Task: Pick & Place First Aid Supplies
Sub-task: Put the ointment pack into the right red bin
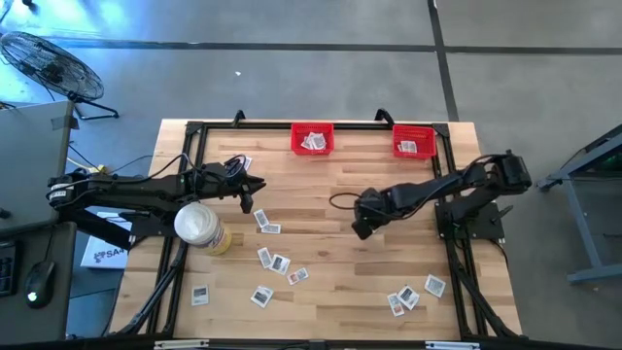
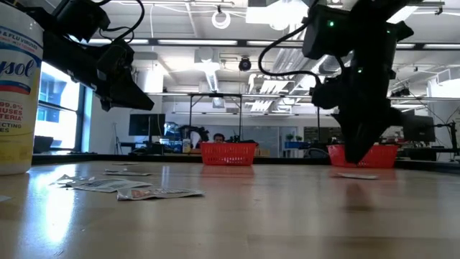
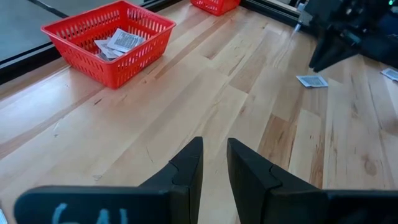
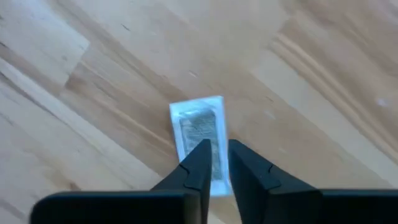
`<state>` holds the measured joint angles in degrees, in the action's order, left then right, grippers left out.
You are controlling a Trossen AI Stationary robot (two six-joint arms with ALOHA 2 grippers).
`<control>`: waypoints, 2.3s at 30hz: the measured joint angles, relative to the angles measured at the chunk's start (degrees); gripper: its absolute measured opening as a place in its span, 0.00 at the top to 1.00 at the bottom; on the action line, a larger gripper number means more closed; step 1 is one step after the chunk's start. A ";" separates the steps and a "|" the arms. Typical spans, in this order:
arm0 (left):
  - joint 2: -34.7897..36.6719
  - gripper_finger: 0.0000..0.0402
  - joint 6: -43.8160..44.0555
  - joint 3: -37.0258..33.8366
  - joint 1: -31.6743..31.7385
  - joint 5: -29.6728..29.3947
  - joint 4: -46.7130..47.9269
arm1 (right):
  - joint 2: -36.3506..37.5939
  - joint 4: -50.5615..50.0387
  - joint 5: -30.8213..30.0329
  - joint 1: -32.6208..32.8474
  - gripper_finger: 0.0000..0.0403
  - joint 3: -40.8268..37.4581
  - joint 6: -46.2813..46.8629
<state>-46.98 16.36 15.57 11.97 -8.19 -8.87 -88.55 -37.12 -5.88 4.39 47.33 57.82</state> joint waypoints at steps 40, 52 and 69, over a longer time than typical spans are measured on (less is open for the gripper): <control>0.00 0.82 0.00 0.00 0.00 0.02 -0.02 | 0.38 5.30 -4.27 4.25 0.99 -7.77 -8.42; 0.00 0.82 -0.02 0.00 0.00 0.02 -0.02 | 6.13 -3.37 -11.74 0.98 1.00 -3.62 -4.30; 0.00 0.82 0.00 0.00 0.01 0.02 -0.01 | 9.45 -8.07 -23.64 -38.07 1.00 0.98 -6.73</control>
<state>-46.98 16.36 15.57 11.98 -8.16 -8.88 -79.10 -45.18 -29.52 -33.68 48.31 51.09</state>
